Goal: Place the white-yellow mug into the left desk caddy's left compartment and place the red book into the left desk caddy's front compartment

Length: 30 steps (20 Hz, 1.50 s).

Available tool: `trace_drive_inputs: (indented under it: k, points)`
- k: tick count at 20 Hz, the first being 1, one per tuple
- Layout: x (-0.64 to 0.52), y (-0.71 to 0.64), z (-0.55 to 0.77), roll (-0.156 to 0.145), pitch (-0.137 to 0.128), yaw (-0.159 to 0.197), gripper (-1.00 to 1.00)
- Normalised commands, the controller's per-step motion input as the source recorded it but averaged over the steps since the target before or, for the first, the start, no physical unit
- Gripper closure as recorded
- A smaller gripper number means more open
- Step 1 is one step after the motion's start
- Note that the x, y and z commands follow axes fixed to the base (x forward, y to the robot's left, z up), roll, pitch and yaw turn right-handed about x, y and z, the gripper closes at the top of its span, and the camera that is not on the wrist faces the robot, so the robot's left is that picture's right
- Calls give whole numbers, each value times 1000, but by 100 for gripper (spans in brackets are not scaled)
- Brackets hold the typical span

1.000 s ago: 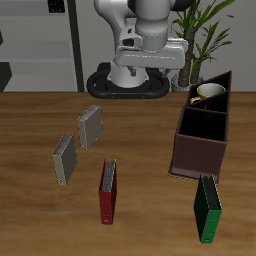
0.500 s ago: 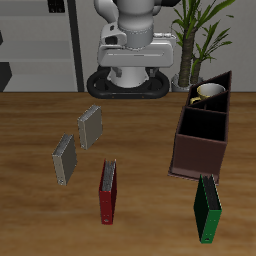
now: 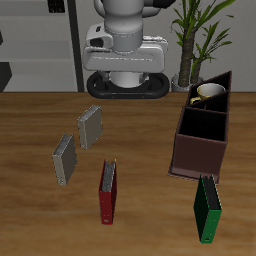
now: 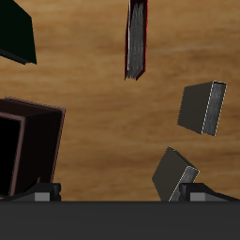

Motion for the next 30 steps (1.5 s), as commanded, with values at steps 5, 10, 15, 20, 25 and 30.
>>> trace_drive_inputs:
  k: [5, 10, 15, 20, 25, 30]
  points:
    - [386, -86, -55, 12, 2, 9, -100]
    - [383, -98, -11, -21, -14, -3, -100]
    - [499, -225, -42, -10, -12, -5, -100]
    - [628, -264, -96, -45, -43, 25, -100]
    - [501, -25, -301, -21, -20, 7, -100]
    - [420, 312, -647, 35, -78, 20, -100]
